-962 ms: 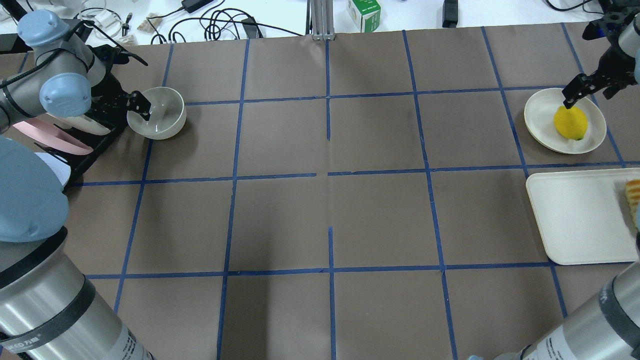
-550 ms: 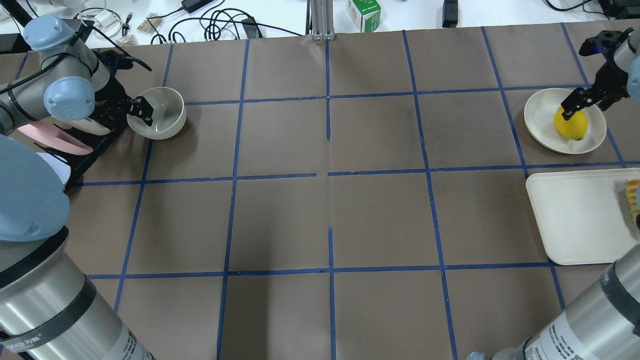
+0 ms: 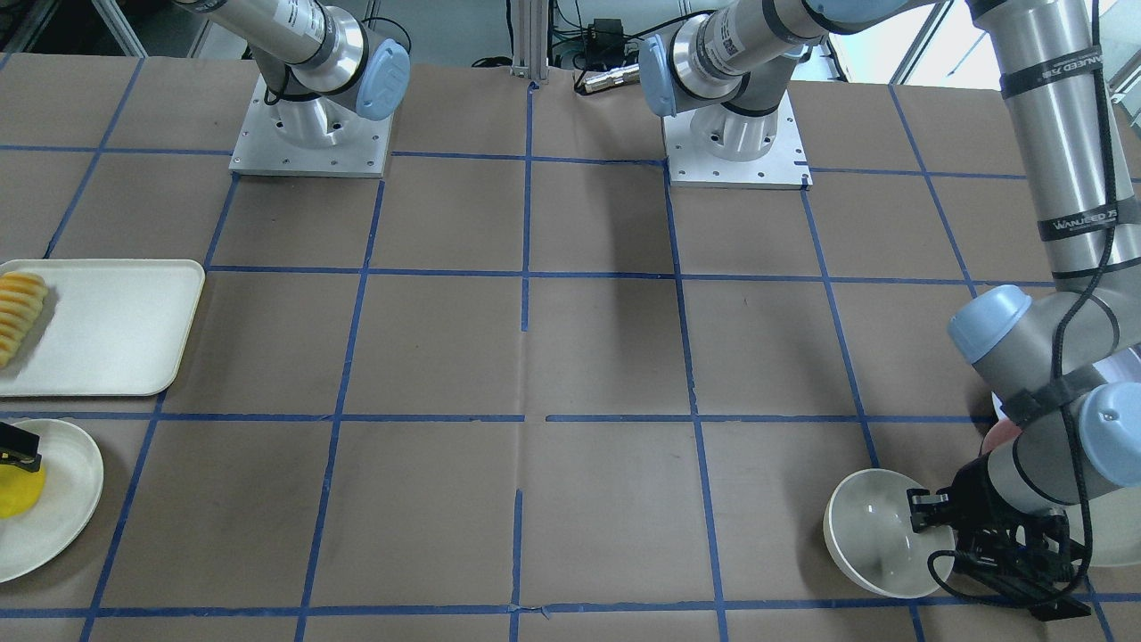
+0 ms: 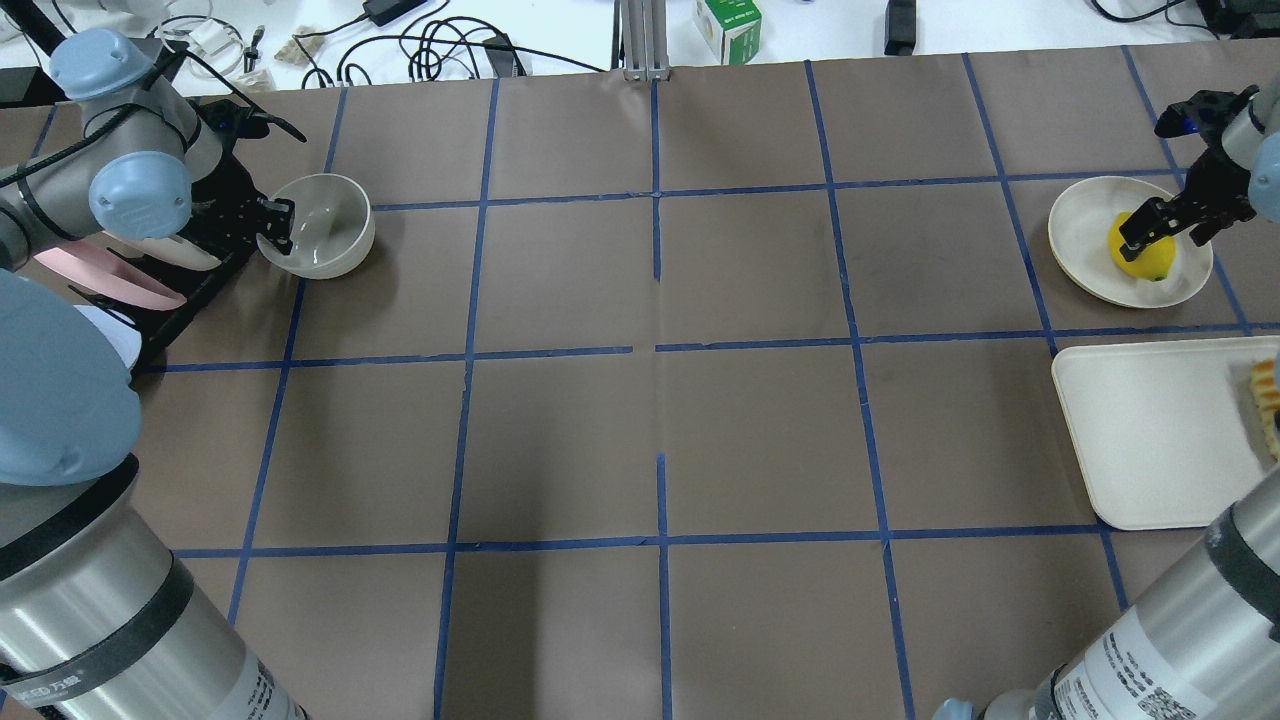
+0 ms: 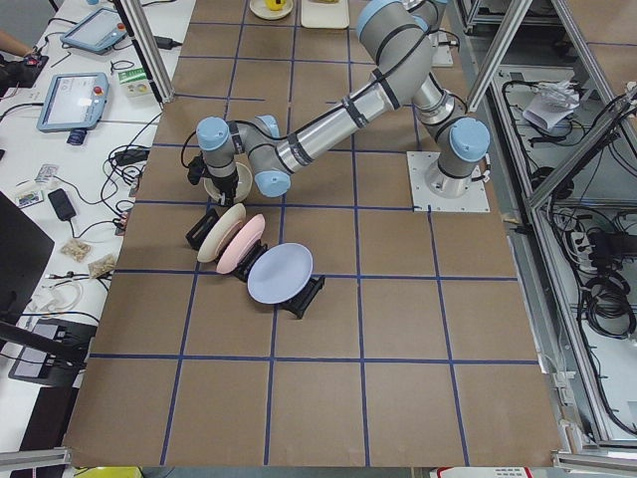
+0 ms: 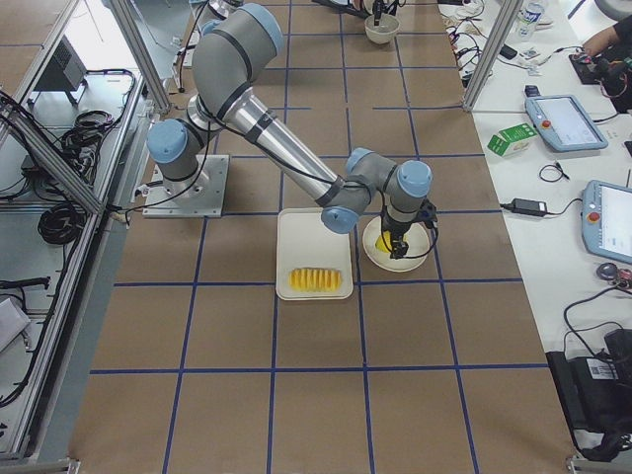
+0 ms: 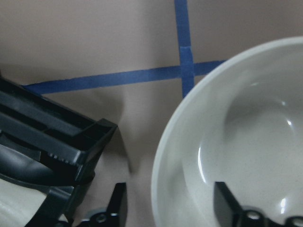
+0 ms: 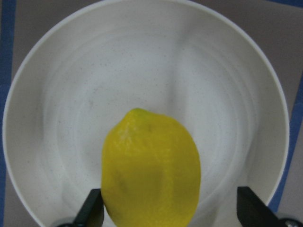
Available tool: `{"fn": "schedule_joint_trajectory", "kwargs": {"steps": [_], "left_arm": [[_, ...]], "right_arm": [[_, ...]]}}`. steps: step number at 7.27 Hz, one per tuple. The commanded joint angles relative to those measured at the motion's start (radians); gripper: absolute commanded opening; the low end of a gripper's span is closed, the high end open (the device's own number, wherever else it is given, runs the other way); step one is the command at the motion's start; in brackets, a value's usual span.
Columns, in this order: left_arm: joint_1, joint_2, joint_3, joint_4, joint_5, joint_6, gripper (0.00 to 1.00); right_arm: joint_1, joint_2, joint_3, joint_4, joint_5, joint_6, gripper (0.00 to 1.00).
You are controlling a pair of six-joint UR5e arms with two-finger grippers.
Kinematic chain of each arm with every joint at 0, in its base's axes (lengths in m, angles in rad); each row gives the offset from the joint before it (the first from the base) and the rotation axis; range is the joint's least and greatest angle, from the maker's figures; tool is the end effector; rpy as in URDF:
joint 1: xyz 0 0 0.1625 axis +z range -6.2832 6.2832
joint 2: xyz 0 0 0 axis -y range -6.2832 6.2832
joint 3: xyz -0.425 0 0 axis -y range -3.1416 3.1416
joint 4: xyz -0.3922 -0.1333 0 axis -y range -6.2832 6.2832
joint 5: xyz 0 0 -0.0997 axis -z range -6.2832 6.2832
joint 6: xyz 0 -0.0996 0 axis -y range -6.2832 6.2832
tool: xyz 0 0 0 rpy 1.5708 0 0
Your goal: Place bowl and put lemon in it
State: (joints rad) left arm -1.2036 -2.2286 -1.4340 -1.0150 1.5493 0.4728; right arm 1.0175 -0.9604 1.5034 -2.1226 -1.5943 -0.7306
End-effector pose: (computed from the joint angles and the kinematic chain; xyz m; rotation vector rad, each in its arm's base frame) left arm 0.1260 -0.7049 0.2076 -0.1661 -3.1311 0.0636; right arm -0.2459 -0.6473 0.2094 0.2758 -3.1053 -0.0109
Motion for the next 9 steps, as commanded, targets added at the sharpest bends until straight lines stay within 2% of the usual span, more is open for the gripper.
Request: {"fn": "schedule_joint_trajectory", "kwargs": {"steps": [1,2,3,4,5,7,9], "left_arm": [[-0.001,0.000,0.010,-0.002,-0.026,-0.003,0.05],[-0.001,0.006,0.012,-0.004,-0.029,-0.003,0.03],[-0.007,0.030,0.026,-0.032,-0.028,-0.008,0.03],[-0.019,0.058,0.047,-0.118,-0.043,-0.028,0.03],[-0.051,0.081,0.053,-0.166,-0.051,-0.051,0.03],[-0.190,0.125,0.038,-0.169,-0.101,-0.258,0.03],[-0.316,0.130,0.026,-0.163,-0.170,-0.490,0.03]], "right_arm": [[0.000,0.006,-0.003,0.000,0.037,0.006,0.89],[0.001,0.006,-0.006,0.000,0.062,0.011,0.75],[0.001,0.006,-0.006,0.001,0.063,0.037,0.55],[0.001,0.005,-0.006,0.004,0.062,0.049,0.25],[0.001,0.003,-0.006,0.015,0.060,0.051,0.00],[0.001,-0.018,-0.020,0.024,0.056,0.063,0.00],[0.016,-0.070,-0.078,0.183,0.057,0.172,0.00]]}}
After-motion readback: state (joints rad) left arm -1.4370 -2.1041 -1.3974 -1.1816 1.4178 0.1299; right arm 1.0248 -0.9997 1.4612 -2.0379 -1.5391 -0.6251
